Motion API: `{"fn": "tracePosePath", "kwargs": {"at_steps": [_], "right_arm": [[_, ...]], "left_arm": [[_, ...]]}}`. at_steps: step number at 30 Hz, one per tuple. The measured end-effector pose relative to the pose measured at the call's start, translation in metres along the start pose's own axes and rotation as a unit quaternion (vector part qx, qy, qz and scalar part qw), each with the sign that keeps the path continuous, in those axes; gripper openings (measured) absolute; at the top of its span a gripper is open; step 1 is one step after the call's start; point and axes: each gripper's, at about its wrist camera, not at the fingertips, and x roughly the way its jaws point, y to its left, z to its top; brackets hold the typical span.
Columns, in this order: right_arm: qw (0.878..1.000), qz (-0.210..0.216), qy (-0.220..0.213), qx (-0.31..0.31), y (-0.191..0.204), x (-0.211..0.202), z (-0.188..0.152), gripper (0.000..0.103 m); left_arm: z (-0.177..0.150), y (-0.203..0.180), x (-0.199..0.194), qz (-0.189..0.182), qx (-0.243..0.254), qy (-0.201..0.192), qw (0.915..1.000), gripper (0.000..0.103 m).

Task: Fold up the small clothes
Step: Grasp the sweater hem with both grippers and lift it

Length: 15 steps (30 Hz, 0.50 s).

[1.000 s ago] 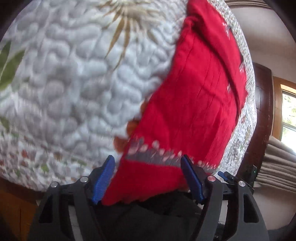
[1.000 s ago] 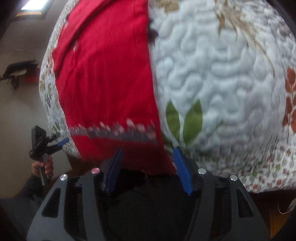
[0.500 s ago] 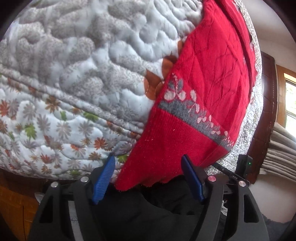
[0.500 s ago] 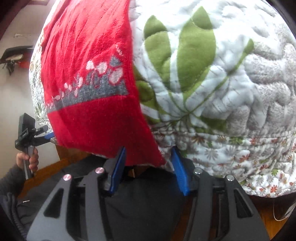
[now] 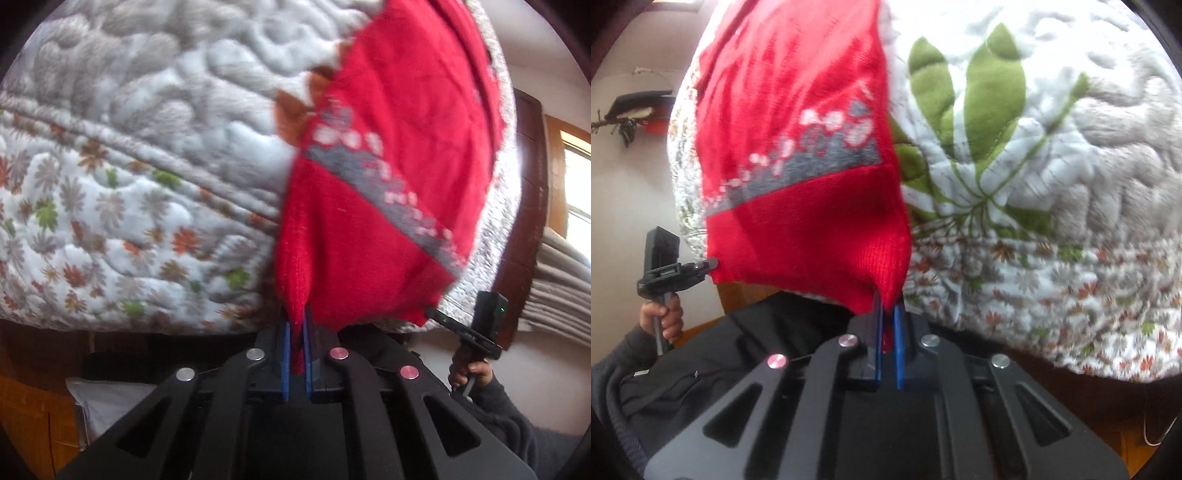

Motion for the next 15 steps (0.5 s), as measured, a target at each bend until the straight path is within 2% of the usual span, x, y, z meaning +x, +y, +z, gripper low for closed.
{"fn": "tracePosePath", "kwargs": {"at_steps": [7,13,15], "right_arm": [[0.999,0.042,-0.032,0.012,0.020,-0.038,-0.013,0.003],[0.990,0.104,-0.095,0.022,0.038,-0.094,-0.011,0.003],[0.984,0.126,-0.121,0.026,0.043,-0.115,-0.005,0.003]], "left_arm": [[-0.026,-0.021,-0.053,-0.070,-0.005,-0.052,0.9962,0.005],[-0.028,-0.051,-0.106,-0.115,0.011,-0.104,0.9879,0.005],[-0.025,-0.061,-0.123,-0.136,0.015,-0.127,0.9824,0.005]]}}
